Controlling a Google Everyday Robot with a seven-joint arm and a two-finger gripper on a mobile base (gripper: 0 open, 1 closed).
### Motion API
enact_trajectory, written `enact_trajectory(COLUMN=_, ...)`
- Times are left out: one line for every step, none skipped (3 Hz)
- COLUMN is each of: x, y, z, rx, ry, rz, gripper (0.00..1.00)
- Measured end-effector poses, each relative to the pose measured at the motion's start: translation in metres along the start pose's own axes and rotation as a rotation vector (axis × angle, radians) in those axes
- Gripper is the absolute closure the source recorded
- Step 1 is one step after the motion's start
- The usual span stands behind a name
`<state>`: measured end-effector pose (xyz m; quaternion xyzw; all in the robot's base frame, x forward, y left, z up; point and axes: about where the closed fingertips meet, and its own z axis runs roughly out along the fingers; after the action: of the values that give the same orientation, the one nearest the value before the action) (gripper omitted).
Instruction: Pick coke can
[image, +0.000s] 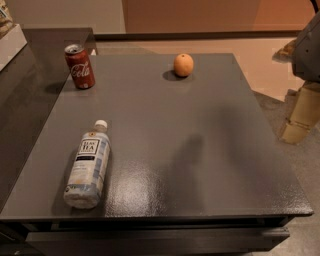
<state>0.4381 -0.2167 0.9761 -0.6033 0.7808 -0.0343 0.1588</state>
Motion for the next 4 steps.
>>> enact_trajectory(x=0.0, y=0.0, z=0.0, rx=0.0, ry=0.0, rz=0.0, gripper=0.0)
enact_trajectory(x=-0.022, y=-0.008, z=0.002, rx=-0.002, ry=-0.046, rz=-0.003, gripper=0.0)
enact_trajectory(x=-0.065, y=-0.025, z=0.015, rx=-0.034, ry=-0.155, rz=0.026, gripper=0.0)
enact_trajectory(x=-0.119, y=-0.045, z=0.033, rx=-0.06, ry=-0.283, rz=0.077, gripper=0.0)
